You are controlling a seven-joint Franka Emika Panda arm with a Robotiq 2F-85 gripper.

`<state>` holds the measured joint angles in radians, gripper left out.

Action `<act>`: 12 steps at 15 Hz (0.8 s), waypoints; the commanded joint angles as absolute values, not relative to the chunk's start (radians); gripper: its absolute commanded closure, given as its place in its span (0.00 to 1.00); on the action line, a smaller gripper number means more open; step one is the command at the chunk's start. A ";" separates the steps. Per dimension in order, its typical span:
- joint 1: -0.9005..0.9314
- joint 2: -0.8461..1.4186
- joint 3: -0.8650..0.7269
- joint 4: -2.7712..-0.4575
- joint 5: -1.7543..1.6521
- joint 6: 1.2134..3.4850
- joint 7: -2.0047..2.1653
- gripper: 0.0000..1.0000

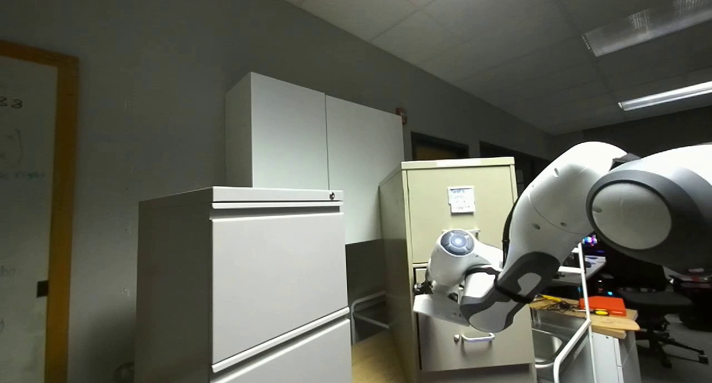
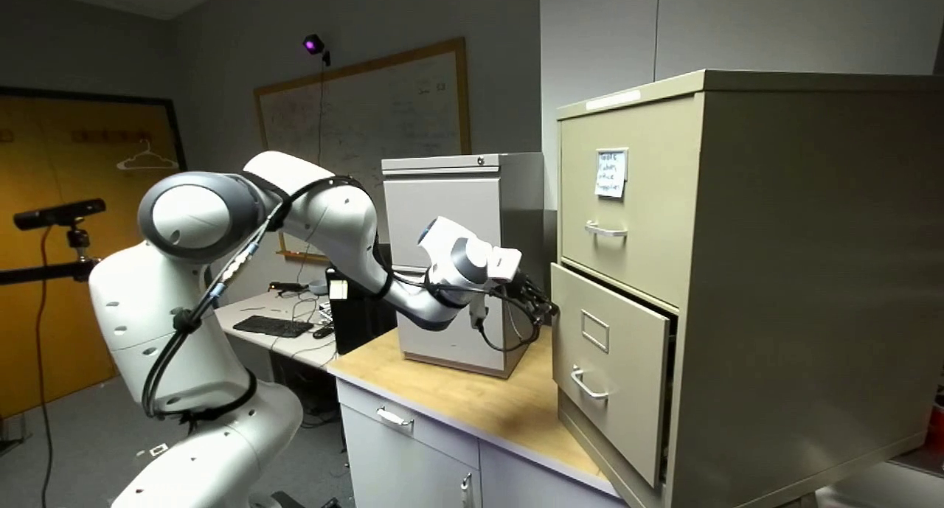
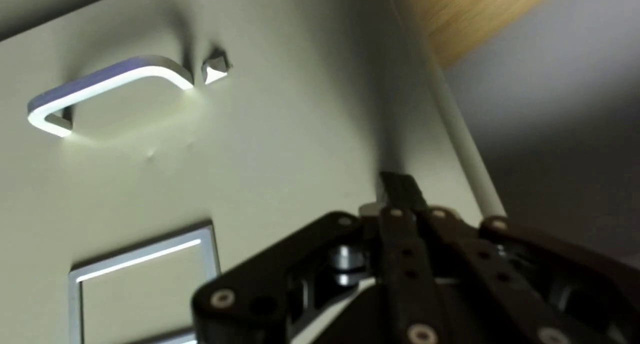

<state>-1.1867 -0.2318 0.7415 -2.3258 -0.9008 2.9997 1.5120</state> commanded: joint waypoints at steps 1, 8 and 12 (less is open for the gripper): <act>-1.393 -0.157 0.940 -2.114 -1.140 2.835 1.784 1.00; -1.526 -0.006 1.235 -2.045 -1.525 2.399 2.149 1.00; -1.489 0.109 1.270 -2.043 -1.642 2.221 2.185 1.00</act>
<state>-1.4537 -0.0377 1.2630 -2.1440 -1.5034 2.3307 2.1866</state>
